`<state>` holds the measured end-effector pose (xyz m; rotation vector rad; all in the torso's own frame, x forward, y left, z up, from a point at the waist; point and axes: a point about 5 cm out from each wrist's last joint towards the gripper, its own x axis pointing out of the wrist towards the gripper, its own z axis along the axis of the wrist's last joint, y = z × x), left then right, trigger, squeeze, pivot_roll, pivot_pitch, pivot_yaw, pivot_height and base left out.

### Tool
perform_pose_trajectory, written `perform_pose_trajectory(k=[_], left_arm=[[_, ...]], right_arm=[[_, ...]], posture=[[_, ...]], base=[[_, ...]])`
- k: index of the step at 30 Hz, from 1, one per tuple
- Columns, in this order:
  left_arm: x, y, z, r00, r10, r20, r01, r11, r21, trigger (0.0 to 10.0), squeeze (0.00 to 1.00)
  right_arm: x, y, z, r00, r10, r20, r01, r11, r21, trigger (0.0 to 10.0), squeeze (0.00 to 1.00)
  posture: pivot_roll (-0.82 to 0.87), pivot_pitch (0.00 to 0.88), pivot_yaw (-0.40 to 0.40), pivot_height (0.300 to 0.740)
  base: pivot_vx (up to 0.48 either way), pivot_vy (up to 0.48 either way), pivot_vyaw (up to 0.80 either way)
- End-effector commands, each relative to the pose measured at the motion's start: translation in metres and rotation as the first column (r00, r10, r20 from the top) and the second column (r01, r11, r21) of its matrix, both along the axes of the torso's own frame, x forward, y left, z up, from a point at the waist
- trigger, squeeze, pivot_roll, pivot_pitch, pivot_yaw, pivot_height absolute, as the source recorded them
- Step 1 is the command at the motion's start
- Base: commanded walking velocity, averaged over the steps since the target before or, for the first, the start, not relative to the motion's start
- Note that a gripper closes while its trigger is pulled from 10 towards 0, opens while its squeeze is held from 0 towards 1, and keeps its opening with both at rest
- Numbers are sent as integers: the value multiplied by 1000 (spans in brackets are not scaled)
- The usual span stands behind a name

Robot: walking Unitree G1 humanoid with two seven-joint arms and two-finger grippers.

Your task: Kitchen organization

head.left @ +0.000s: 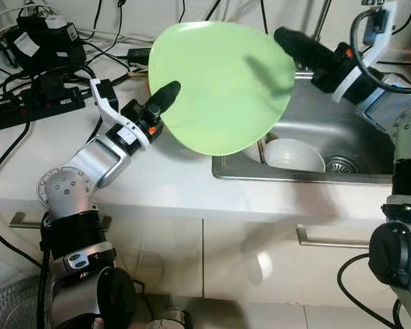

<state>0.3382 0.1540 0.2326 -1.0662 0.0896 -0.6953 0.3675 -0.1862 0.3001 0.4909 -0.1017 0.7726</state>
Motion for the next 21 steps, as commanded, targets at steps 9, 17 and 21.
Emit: perform_pose_trajectory(k=[9, 17, 21], left_arm=[[0, -9, 26, 989, -64, 135, 74, 995, -68, 0, 0], [0, -20, 31, 980, -115, 161, 129, 988, -80, 0, 0], [2, -23, 28, 980, -125, 156, 138, 987, -78, 0, 0]], right_arm=[[-1, 6, -11, 998, 55, -31, -55, 998, -16, 10000, 0], [-5, 15, -20, 986, 153, -60, -153, 988, 0, 10000, 0], [-8, 22, -20, 976, 209, -59, -209, 978, 15, 10000, 0]], posture=[[36, 18, 29, 740], [37, 3, 27, 740], [37, 1, 25, 740]], base=[[0, 0, 0], [0, 0, 0], [0, 0, 0]])
